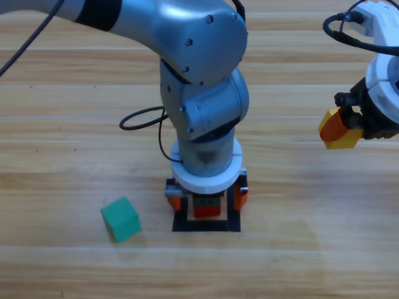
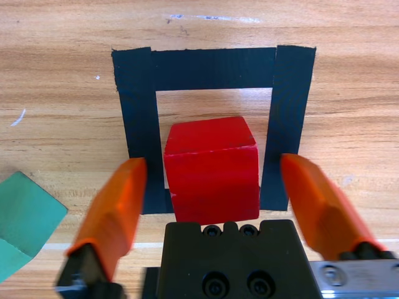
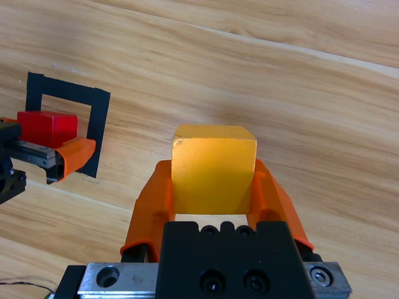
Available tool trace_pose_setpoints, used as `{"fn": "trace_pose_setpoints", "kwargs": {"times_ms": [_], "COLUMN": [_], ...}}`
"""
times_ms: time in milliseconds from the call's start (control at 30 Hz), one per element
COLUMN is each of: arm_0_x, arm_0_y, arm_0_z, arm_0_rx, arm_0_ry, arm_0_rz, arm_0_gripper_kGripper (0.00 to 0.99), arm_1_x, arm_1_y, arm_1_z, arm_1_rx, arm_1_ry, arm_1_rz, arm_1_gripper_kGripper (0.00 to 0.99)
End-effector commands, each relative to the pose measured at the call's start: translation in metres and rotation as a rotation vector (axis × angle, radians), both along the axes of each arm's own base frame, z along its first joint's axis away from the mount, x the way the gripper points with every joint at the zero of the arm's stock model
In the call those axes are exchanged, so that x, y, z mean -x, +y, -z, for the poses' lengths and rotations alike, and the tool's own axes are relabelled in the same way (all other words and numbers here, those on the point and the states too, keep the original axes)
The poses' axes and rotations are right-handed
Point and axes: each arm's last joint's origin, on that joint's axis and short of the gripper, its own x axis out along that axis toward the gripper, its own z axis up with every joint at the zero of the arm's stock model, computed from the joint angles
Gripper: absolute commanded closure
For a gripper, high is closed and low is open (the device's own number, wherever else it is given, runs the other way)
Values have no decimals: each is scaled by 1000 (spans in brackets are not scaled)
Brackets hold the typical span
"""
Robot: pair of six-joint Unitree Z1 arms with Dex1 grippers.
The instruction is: Stack the blocks in the rectangular block: red at the bottom, yellow in the middle, green on top
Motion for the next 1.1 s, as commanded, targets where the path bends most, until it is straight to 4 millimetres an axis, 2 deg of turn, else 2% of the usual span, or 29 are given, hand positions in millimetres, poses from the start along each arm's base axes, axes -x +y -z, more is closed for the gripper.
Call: {"fn": "trace_pose_setpoints", "kwargs": {"times_ms": [33, 133, 200, 300, 367, 433, 533, 633, 667, 767, 867, 1000, 1100], "arm_0_x": [11, 11, 11, 15, 24, 36, 49, 64, 72, 98, 121, 138, 141], "arm_0_y": [-7, -9, -8, 1, 17, 39, 77, 127, 149, 193, 218, 235, 237], "arm_0_z": [6, -5, -23, -71, -115, -157, -201, -232, -242, -257, -264, -251, -242], "arm_0_rx": [-15, 6, 34, 99, 163, 204, 229, 213, 214, 210, 188, 174, 169], "arm_0_ry": [-6, -32, -71, -160, -236, -318, -400, -431, -450, -505, -545, -516, -484], "arm_0_rz": [14, 12, 10, 2, -7, -16, -32, -48, -48, 10, 128, 189, 211], "arm_0_gripper_kGripper": [22, 22, 22, 21, 13, 16, 17, 14, 13, 19, 27, 25, 25], "arm_1_x": [5, 7, 10, 12, 13, 11, 10, 13, 14, 17, 20, 24, 24], "arm_1_y": [13, 13, 15, 19, 21, 29, 48, 65, 70, 91, 114, 140, 156], "arm_1_z": [21, 20, 18, 17, 16, 15, 14, 20, 22, 25, 27, 32, 39], "arm_1_rx": [28, 27, 40, 57, 70, 102, 151, 152, 150, 148, 144, 132, 125], "arm_1_ry": [44, 42, 30, 25, 27, 50, 67, 76, 78, 90, 103, 107, 113], "arm_1_rz": [-45, -46, -49, -46, -34, -22, -23, -25, -25, -28, -22, -33, -26], "arm_1_gripper_kGripper": [990, 990, 990, 990, 990, 990, 990, 990, 990, 933, 915, 915, 915]}}
